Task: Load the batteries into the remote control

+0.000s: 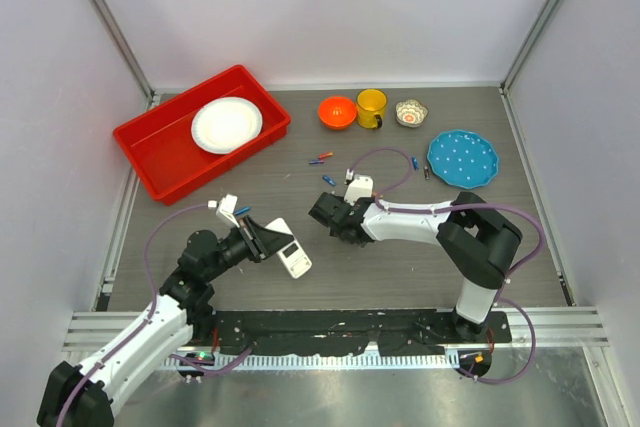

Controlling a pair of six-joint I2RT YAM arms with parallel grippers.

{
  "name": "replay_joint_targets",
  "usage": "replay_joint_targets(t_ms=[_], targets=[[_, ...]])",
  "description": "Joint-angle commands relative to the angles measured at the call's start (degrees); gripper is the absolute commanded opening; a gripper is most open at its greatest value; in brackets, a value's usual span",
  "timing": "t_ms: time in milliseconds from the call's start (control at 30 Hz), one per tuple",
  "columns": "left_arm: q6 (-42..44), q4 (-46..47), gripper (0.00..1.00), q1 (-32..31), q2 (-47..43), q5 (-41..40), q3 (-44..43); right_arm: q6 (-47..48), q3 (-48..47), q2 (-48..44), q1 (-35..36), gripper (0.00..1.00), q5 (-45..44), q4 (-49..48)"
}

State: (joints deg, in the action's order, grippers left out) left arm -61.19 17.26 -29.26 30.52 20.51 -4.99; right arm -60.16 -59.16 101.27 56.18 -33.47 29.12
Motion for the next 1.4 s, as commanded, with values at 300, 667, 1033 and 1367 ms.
replay_joint_targets(t_ms=[300, 667, 1033, 1367], targets=[[-0.25, 1.55, 0.00, -0.10, -2.05, -0.21, -0.98, -0.57, -3.16, -1.52, 0.33, 0.72, 0.34, 1.20], [-0.25, -0.12, 0.00, -0.19, -4.15, -0.39, -0.98, 32.86, -1.93, -17.24, -0.54, 0.71, -0.56, -9.68], [0.19, -1.26, 0.00, -0.10, -5.21, 0.14, -1.25, 63.15, -6.15, -8.56, -6.17, 0.50, 29.50, 0.15], [0.28, -2.05, 0.00, -0.19, -5.47, 0.41, -0.98, 61.74, -3.78, -3.28, -6.70, 0.50, 31.72, -3.81]])
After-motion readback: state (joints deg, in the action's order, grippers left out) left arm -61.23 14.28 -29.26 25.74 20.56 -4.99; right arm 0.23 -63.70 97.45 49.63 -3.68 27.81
